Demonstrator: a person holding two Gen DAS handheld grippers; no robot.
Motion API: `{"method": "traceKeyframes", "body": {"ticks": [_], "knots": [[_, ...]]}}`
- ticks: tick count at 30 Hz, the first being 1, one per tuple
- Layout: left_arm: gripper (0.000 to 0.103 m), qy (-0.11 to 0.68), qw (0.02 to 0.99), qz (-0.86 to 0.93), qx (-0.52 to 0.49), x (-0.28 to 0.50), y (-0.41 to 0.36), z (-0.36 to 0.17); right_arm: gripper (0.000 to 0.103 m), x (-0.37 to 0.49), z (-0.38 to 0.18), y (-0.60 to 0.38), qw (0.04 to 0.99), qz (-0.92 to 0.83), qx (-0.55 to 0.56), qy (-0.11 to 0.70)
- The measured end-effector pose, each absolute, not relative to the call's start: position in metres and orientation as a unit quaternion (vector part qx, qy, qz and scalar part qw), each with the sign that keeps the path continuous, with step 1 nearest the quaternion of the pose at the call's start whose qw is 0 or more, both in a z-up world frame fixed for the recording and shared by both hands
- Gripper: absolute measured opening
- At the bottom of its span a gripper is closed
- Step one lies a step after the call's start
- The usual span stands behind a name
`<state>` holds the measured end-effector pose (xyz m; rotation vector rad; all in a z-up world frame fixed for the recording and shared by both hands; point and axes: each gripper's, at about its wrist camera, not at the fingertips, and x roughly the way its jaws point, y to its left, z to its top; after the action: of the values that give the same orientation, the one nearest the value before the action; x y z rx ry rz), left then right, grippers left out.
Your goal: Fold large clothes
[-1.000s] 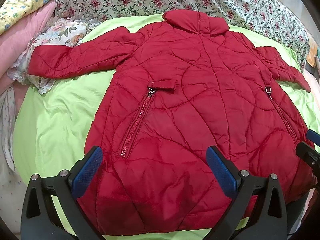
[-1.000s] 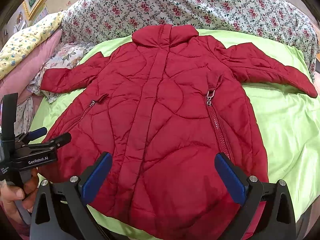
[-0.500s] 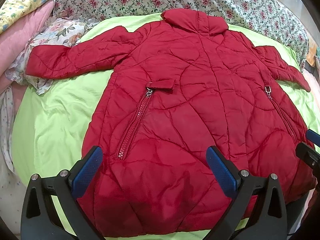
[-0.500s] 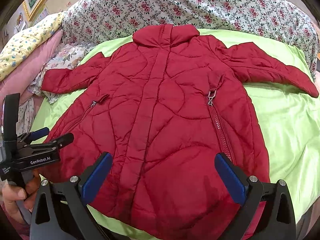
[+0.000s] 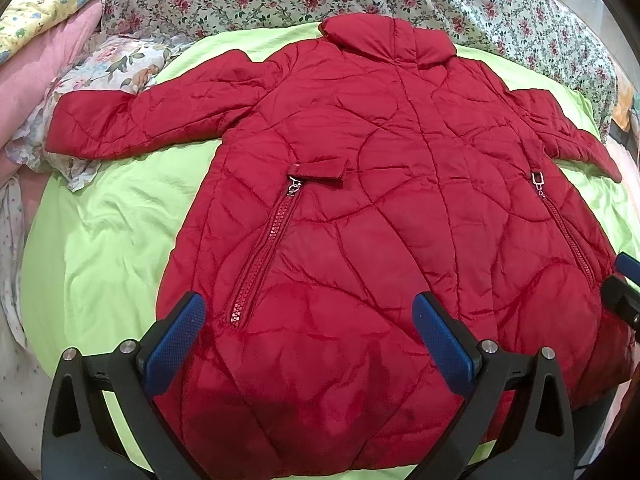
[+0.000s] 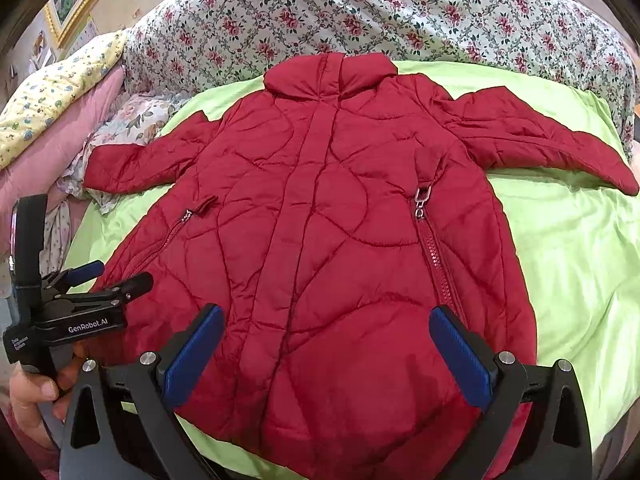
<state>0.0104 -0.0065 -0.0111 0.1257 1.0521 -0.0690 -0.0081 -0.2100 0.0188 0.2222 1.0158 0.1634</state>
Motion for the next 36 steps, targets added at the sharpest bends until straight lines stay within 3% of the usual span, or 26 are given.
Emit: {"method": "traceKeyframes", "body": {"ticks": [10, 29, 36], "knots": [[0.103, 0.512, 0.856, -0.042, 0.055, 0.028, -0.005, -0.011, 0.103, 0.003, 0.027, -0.245, 0.873, 0.050, 0.133, 0.467], [0.103, 0.507, 0.858, -0.079, 0.004, 0.066, -0.005, -0.011, 0.101, 0.034, -0.008, -0.433, 0.873, -0.088, 0.264, 0.401], [0.103, 0.512, 0.855, -0.076, 0.017, 0.074, -0.012, -0.019, 0.075, 0.061, -0.041, -0.520, 0.860, -0.148, 0.316, 0.373]]}}
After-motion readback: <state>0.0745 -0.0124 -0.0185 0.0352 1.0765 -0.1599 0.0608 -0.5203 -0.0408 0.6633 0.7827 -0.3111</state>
